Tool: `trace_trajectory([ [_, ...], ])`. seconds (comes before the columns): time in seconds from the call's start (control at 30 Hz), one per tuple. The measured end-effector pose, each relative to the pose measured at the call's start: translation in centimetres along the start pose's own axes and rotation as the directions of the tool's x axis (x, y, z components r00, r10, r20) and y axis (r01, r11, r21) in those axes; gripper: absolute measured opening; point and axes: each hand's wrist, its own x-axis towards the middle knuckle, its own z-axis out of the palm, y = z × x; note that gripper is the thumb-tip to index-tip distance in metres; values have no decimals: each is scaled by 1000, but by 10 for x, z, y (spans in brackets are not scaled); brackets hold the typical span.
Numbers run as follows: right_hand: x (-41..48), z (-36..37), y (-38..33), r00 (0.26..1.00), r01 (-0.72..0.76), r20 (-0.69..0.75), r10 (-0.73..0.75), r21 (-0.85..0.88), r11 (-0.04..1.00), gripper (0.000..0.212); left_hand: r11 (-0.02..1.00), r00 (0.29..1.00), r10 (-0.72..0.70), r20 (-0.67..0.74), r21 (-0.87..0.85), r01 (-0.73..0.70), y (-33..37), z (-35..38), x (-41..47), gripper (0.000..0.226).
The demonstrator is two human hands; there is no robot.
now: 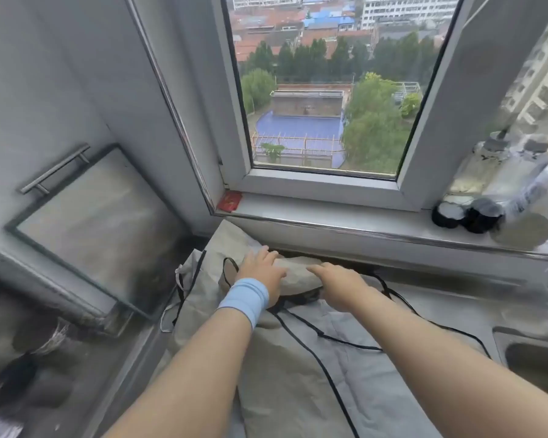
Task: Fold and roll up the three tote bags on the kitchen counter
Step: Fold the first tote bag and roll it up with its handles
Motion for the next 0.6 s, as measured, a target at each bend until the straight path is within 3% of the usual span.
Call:
trace_trajectory([
  [0.1, 25, 10, -7, 999, -48, -9, 47, -68, 997, 77, 990, 1000, -26, 11, 136, 24, -24, 11, 13, 58],
  [0.23, 53, 28, -22, 999, -30, 15, 31, -47, 998, 99, 1000, 1000, 5, -5, -12, -5, -56, 31, 29, 74],
  [0.33, 59, 40, -32, 994, -78, 71, 78, -1, 997, 98, 989, 997, 74, 29, -130, -70, -72, 41, 35, 62],
  [0.4, 54, 41, -36, 991, -104, 77, 106, -29, 994, 81, 975, 991, 125, 47, -192, -114, -75, 44, 40, 49],
  [0.5, 37, 31, -33, 977, -149, 151, 152, -35, 988, 28, 956, 980, 169, 101, -258, -139, -68, 41, 48, 40],
  [0.6, 6, 7, -21, 921, -280, 288, 263, 17, 960, 17, 924, 955, 253, 156, -331, -191, -48, 27, 51, 36],
])
